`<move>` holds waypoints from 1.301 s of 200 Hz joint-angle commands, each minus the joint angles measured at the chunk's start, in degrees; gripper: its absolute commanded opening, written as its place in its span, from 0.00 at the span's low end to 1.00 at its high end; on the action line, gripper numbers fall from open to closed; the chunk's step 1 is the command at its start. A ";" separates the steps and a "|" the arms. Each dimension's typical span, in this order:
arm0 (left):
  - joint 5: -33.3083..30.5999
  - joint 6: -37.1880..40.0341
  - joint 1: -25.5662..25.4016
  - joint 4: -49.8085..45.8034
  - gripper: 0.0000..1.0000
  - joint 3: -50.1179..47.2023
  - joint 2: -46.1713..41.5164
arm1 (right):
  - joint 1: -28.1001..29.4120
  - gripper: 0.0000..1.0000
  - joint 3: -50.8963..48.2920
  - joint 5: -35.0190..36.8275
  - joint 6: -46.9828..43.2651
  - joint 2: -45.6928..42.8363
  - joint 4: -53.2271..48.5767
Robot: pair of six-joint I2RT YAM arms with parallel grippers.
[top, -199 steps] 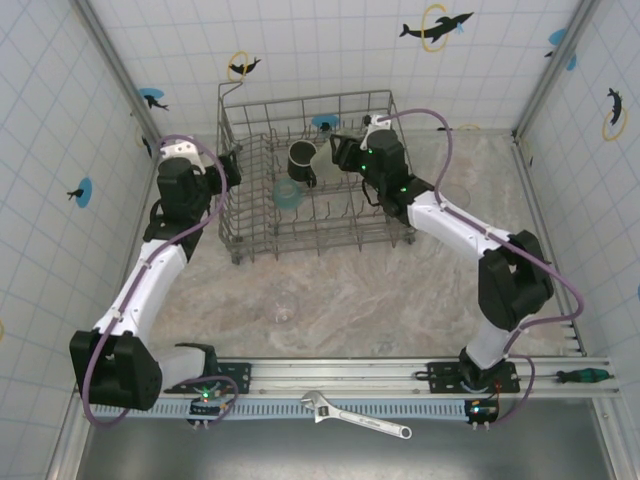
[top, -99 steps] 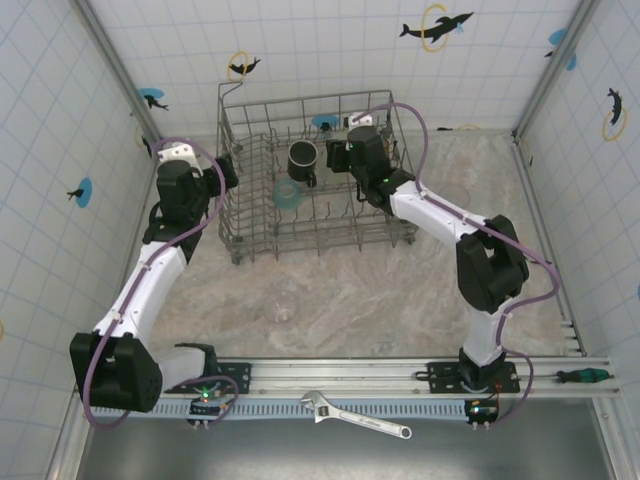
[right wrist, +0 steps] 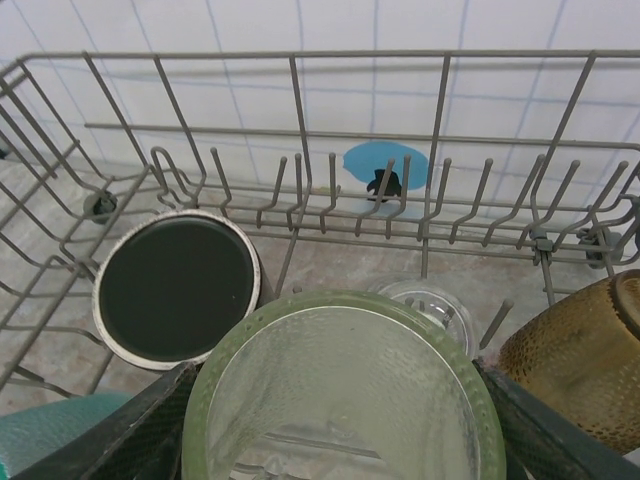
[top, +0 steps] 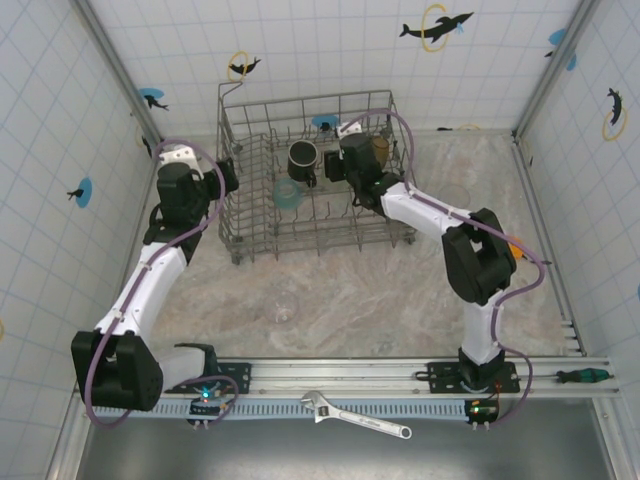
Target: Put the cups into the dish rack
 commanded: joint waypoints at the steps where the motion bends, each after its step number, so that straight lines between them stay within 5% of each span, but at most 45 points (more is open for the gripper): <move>1: 1.14 0.11 0.49 1.17 0.97 -0.21 0.42 | 0.55 0.33 3.37 0.42 -2.34 1.63 1.52; 117: 0.61 0.64 0.59 1.49 0.97 -0.66 0.51 | 1.98 0.37 2.14 0.49 -6.49 7.07 6.14; 260: 2.31 -1.00 1.90 2.05 0.97 -0.88 0.68 | 1.99 0.84 -0.23 -0.77 -2.36 6.30 3.13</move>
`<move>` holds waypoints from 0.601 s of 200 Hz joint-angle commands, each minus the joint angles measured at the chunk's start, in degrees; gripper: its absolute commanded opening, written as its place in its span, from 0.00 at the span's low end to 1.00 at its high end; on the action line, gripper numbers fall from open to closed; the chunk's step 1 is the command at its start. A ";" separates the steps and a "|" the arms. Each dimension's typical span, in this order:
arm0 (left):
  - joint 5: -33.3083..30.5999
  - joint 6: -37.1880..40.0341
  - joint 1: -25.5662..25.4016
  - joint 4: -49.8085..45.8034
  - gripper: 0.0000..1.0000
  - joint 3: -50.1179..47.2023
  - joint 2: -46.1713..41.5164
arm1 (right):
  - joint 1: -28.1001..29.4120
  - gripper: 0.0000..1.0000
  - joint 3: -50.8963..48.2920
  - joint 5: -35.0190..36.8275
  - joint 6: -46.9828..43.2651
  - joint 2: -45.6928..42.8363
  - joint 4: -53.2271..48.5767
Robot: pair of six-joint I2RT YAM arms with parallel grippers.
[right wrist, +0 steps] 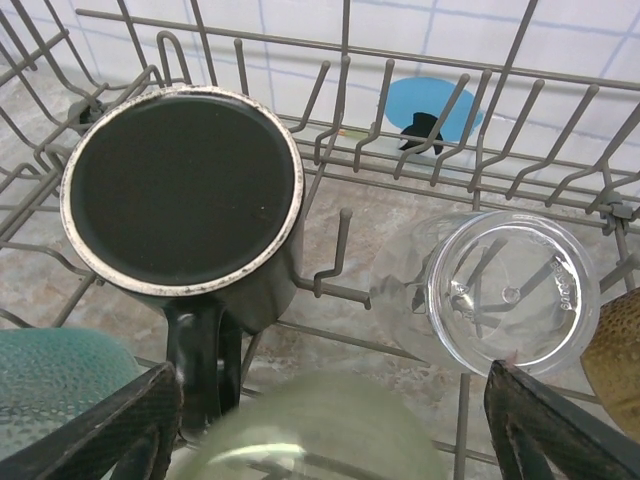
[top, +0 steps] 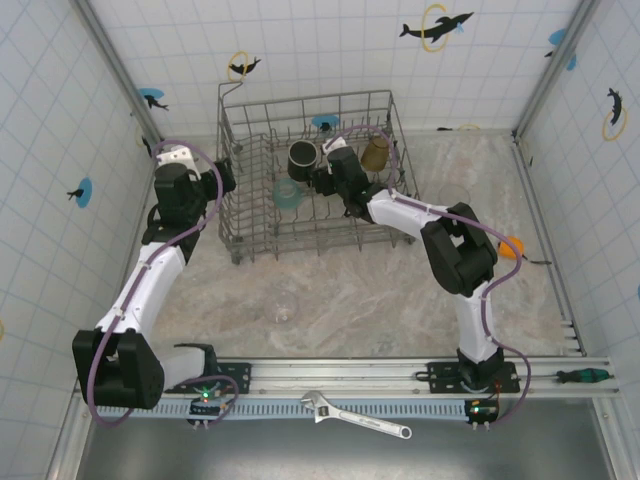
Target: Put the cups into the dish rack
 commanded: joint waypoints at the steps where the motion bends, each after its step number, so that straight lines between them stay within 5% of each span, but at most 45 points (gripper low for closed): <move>1: 1.40 -0.93 0.42 1.50 0.97 -0.48 0.42 | 0.15 0.84 -0.32 -0.25 1.45 -0.40 0.01; 120: 1.98 -2.07 1.68 1.42 0.97 -0.29 0.73 | -0.20 0.96 -2.30 -1.11 6.31 -7.15 -3.20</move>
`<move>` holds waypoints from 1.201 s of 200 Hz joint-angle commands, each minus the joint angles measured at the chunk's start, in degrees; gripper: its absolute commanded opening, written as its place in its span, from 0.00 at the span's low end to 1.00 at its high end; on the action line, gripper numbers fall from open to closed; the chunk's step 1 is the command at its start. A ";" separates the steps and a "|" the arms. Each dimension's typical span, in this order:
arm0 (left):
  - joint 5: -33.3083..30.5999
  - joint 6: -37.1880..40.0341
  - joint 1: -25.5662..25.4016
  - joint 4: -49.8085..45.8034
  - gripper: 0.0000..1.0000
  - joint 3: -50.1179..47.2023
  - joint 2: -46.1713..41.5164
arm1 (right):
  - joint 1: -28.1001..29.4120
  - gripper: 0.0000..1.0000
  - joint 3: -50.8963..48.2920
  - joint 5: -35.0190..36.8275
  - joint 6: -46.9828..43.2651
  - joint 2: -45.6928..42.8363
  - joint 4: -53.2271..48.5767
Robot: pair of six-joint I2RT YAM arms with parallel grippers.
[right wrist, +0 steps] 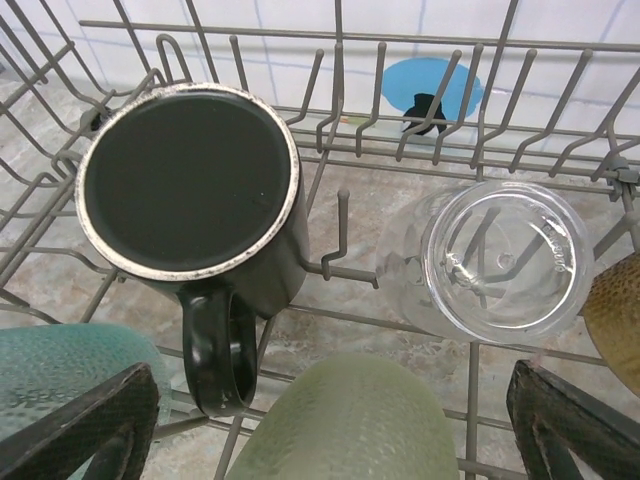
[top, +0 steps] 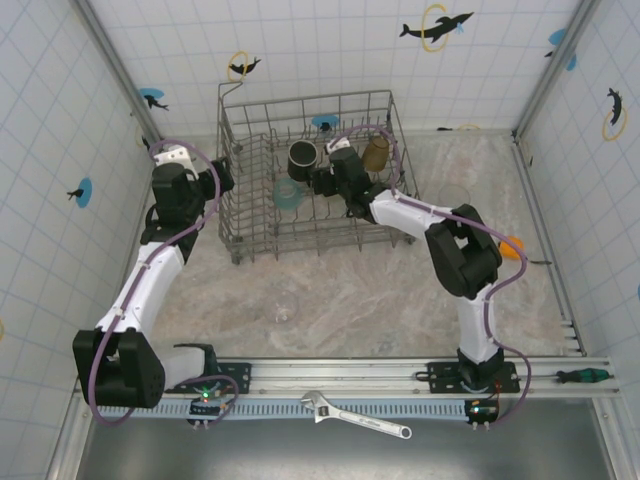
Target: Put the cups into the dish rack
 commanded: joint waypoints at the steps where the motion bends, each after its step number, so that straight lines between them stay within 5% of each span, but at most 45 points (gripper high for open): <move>1: 0.72 -0.96 0.53 1.05 0.97 -0.31 0.53 | -0.18 0.96 -0.88 -0.17 1.85 -4.88 -1.26; 111: -6.20 -2.12 0.74 -1.04 0.97 -0.04 1.99 | -0.26 1.00 -12.41 -1.05 4.59 -20.63 -2.66; 163: -15.62 -0.74 0.74 -5.15 0.97 2.46 3.70 | -0.91 1.00 -20.45 -1.67 4.78 -30.94 -5.02; 196: -23.13 -4.69 0.80 -6.78 0.97 2.73 4.63 | -0.91 1.00 -25.19 0.81 3.59 -36.76 -7.42; 240: -22.68 -11.57 2.40 -11.38 0.97 2.66 6.82 | -1.25 1.00 -31.32 2.69 2.55 -43.74 -8.92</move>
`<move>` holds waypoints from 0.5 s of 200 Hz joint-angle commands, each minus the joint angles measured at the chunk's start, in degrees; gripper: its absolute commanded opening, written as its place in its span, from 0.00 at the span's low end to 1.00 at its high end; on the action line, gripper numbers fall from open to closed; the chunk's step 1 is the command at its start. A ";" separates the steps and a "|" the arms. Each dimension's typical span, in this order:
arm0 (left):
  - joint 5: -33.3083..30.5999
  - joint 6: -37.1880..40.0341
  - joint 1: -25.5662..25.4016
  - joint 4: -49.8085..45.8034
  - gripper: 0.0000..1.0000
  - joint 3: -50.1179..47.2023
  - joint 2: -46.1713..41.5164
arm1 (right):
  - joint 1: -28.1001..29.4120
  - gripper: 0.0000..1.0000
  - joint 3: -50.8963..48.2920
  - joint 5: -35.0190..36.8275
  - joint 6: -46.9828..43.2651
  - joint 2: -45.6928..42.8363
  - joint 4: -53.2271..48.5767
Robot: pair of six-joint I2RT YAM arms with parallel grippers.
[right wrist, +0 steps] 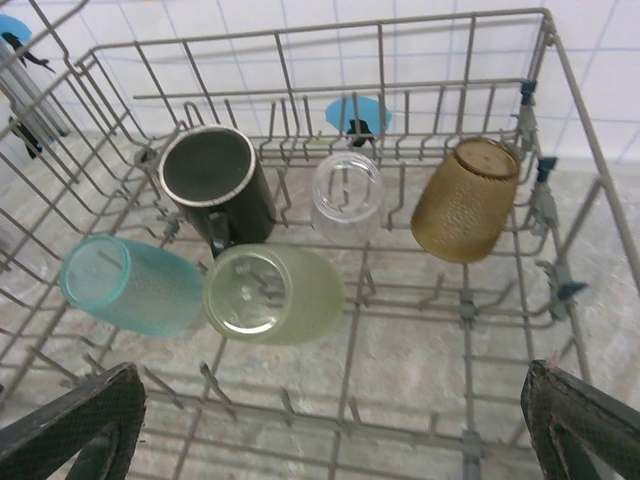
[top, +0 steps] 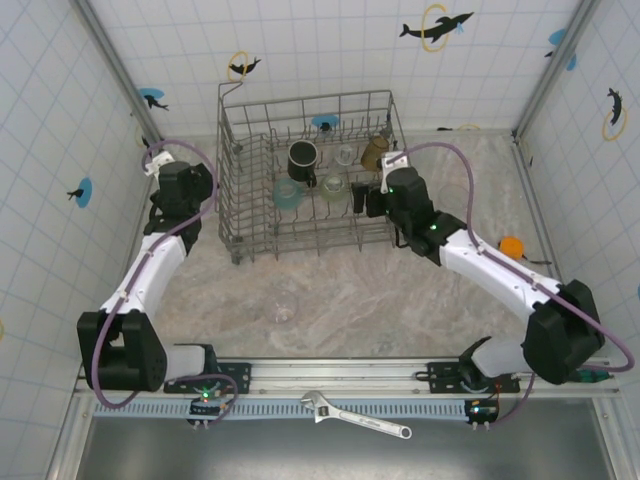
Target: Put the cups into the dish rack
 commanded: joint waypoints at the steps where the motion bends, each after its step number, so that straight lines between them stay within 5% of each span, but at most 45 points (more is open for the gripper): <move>1: -1.80 -4.92 1.48 -5.09 0.97 1.05 1.81 | -0.42 1.00 -3.30 2.02 -1.03 -4.11 -1.32; 100: 11.89 -10.81 13.23 -2.27 0.97 2.66 7.61 | -2.58 1.00 -10.01 -0.38 0.04 -10.68 -1.00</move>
